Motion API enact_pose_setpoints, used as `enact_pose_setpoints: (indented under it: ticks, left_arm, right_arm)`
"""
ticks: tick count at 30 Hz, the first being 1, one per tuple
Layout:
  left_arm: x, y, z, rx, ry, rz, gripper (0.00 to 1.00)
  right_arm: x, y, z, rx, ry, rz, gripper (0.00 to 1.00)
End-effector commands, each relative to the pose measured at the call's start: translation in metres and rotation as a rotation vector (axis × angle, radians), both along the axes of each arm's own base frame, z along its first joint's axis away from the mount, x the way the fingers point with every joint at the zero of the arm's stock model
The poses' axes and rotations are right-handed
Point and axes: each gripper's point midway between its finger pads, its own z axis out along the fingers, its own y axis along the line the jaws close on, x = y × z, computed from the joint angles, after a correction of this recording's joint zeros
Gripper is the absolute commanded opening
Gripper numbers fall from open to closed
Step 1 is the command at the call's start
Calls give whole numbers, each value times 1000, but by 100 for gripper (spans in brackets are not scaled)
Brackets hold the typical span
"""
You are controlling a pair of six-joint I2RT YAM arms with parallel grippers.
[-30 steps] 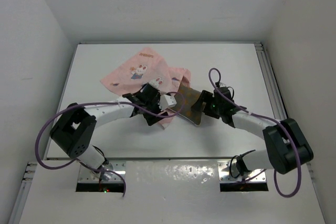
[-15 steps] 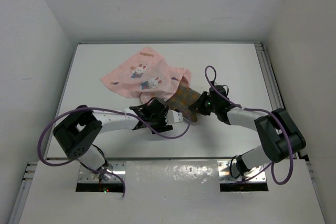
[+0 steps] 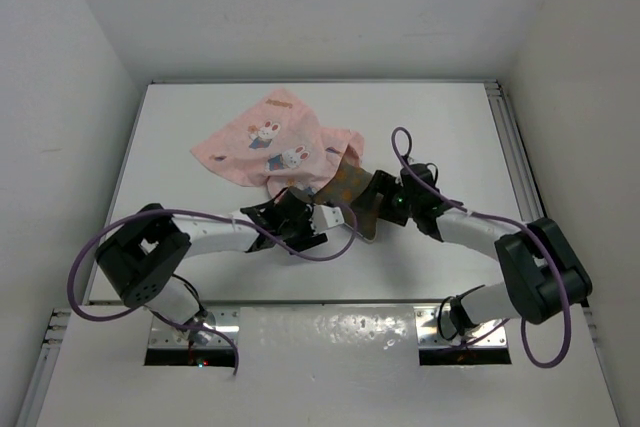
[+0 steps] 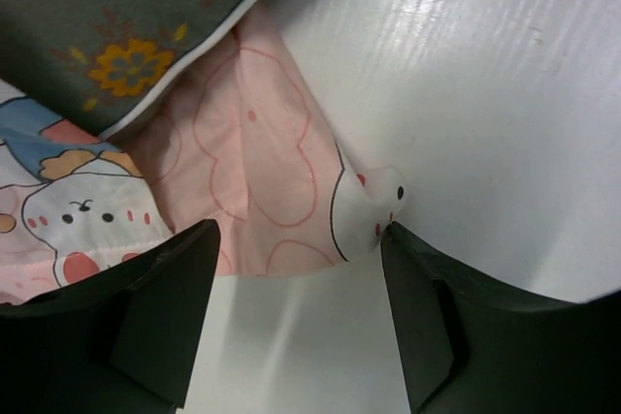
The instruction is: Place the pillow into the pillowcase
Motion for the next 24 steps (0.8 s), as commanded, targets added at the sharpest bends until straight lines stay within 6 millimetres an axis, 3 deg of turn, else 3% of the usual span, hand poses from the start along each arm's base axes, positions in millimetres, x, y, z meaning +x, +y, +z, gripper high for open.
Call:
enact_pose_setpoints:
  ticks: [1,4,9,10,11,13,14,16,24]
  left_arm:
    - [16,-6,21,-81,-87,70,65]
    - [15,-5,21,-83,-91,66,66]
    - [16,1,20,-71,-109,89,66]
    - [16,5,16,-58,-120,87,66]
    - [8,27,-4,-12,-113,117,68]
    - [5,41,-11,-31,-142,169,67]
    - [-8,47,-19,-30,-106,162,66]
    - [-16,46,-14,-70,-70,180,66]
    - [-10,52,-21,-54,-22,249,67]
  right_arm:
    - [0,-10,9,-51,-44,-11,91]
    - [-2,-17,12,-98,-52,-10,99]
    - [-7,-31,15,-148,-64,-44,99]
    - [-11,-37,11,-170,-57,-58,99]
    - [-13,-40,15,-171,-72,-65,99]
    - [-17,-53,11,-225,-72,-93,99]
    - [-18,-56,12,-237,-75,-98,99]
    - [-20,-63,17,-273,-88,-102,99]
    - [3,-74,38,-318,-155,-153,99]
